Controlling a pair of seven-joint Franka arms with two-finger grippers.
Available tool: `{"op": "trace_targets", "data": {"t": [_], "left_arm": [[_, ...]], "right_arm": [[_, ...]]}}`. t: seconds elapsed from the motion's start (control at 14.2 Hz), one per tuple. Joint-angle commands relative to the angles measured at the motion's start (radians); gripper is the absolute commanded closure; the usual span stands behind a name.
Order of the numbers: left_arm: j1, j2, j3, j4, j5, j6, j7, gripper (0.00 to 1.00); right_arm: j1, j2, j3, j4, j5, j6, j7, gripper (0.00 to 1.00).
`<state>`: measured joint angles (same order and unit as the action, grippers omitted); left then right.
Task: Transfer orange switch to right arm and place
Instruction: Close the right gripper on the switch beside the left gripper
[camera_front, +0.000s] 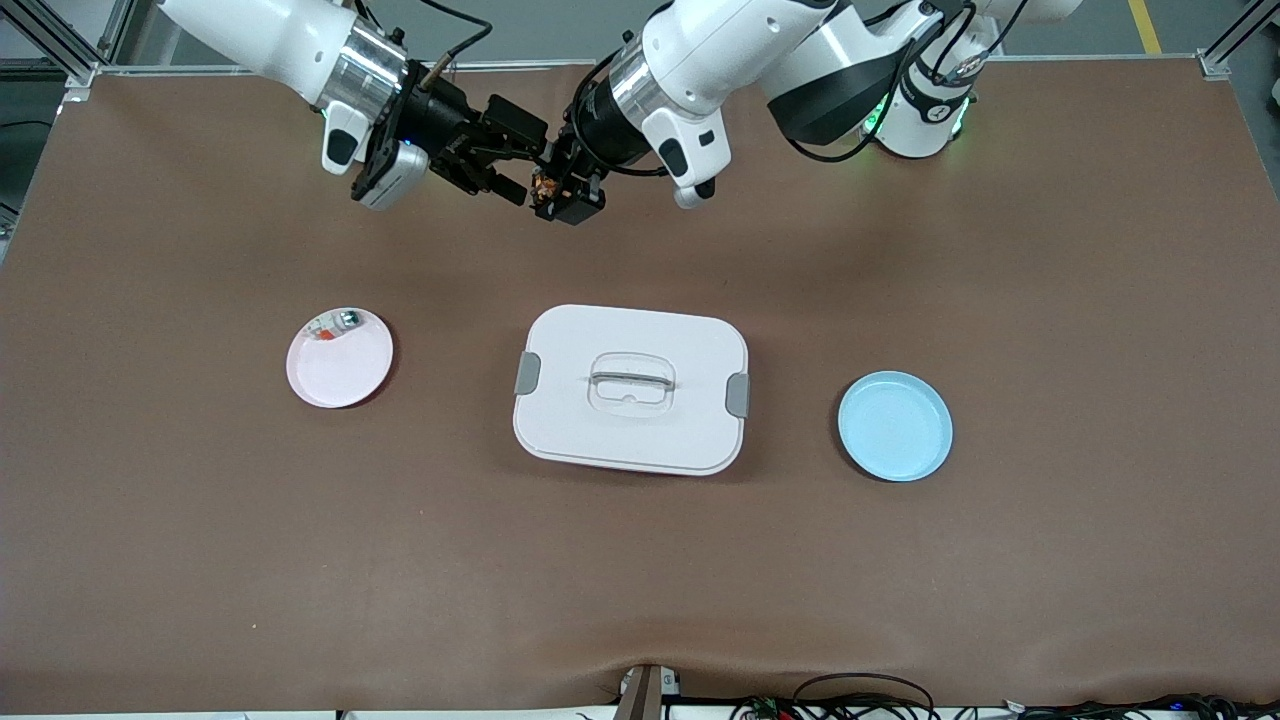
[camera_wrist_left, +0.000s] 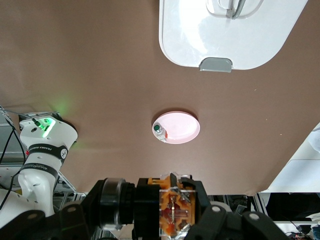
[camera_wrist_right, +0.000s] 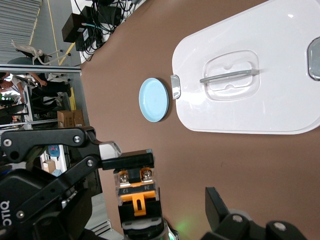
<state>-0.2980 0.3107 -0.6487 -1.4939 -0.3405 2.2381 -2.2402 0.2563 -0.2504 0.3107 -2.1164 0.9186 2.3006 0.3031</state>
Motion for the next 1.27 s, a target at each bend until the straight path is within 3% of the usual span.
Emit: {"op": "trace_targets", "data": {"t": [0.0,0.07,0.14,0.21,0.71,0.85,0.99,1.06,1.2], "left_arm": [[-0.001,-0.001,-0.003,0.015,-0.009,-0.014,0.005,0.62],[-0.001,-0.002,-0.003,0.015,-0.009,-0.014,0.005,0.62],[-0.001,-0.002,-0.003,0.015,-0.009,-0.014,0.005,0.62],[-0.001,-0.002,-0.003,0.015,-0.009,-0.014,0.005,0.62],[0.002,-0.004,-0.011,0.014,-0.008,-0.014,0.004,0.59],[0.003,-0.004,-0.011,0.014,-0.008,-0.015,0.001,0.51],[0.005,-0.015,-0.011,0.014,-0.008,-0.015,-0.004,0.41],[0.010,-0.019,-0.011,0.014,-0.008,-0.018,-0.004,0.30],[0.014,-0.021,-0.011,0.017,-0.008,-0.026,-0.006,0.00]], "right_arm": [[0.001,0.003,0.019,-0.001,-0.062,0.019,0.022,0.29],[0.001,0.003,0.019,0.001,-0.076,0.019,0.021,0.56],[0.001,0.008,0.021,0.004,-0.078,0.013,0.022,0.93],[0.000,0.010,0.021,0.007,-0.078,0.011,0.054,1.00],[0.003,0.029,0.021,0.030,-0.078,0.010,0.105,1.00],[0.004,0.031,0.021,0.030,-0.078,0.011,0.105,1.00],[0.004,0.040,0.022,0.030,-0.080,0.017,0.106,1.00],[0.006,0.042,0.025,0.032,-0.080,0.019,0.106,1.00],[0.006,0.054,0.027,0.041,-0.080,0.019,0.105,1.00]]}}
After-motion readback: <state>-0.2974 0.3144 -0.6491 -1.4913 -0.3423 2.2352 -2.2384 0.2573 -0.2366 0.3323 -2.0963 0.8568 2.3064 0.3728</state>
